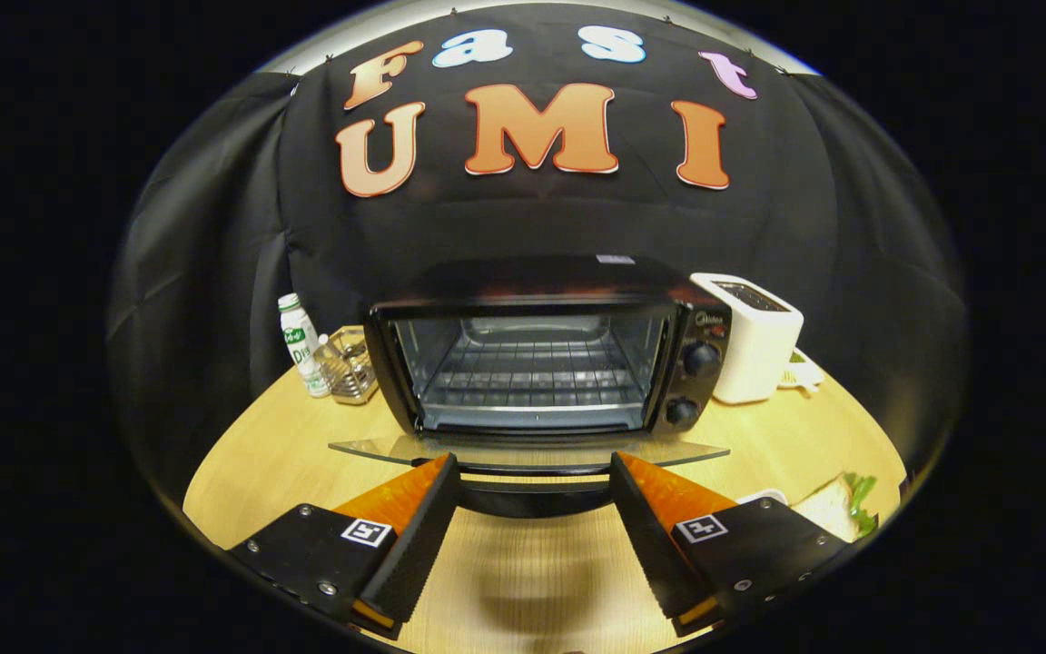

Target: Open the toaster oven, put the food inside, and close the toaster oven door.

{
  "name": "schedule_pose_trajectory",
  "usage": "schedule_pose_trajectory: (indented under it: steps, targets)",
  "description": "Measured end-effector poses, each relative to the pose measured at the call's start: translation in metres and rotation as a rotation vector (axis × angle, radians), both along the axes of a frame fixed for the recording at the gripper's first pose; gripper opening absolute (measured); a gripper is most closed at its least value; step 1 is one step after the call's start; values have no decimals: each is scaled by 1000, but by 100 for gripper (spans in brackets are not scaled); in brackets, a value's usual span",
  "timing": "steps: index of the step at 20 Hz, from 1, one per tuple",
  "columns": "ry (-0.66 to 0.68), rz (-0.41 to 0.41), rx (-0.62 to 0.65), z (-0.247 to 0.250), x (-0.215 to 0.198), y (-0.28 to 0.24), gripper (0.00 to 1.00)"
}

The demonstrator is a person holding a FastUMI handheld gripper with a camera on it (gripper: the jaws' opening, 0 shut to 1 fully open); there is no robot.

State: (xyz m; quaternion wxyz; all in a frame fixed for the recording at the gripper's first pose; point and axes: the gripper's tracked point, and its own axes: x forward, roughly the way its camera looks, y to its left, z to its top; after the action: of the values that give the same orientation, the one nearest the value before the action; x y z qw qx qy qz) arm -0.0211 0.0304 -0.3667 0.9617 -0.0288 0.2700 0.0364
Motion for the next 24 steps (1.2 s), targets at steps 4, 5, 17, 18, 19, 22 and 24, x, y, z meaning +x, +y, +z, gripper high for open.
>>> schedule_pose_trajectory:
  steps: [4, 5, 17, 18, 19, 22, 24]
  targets:
    - [18, 19, -74, -23, -12, -8, 98]
    - [19, 20, -82, -26, -14, -10, 98]
    - [150, -28, -48, -83, -32, -26, 100]
    - [141, -15, -66, -83, -32, -26, 100]
    - [153, -9, -77, -82, -35, -26, 100]
    - [113, -6, 23, -55, -31, -24, 100]
    - [75, 6, 62, -20, -21, -32, 100]
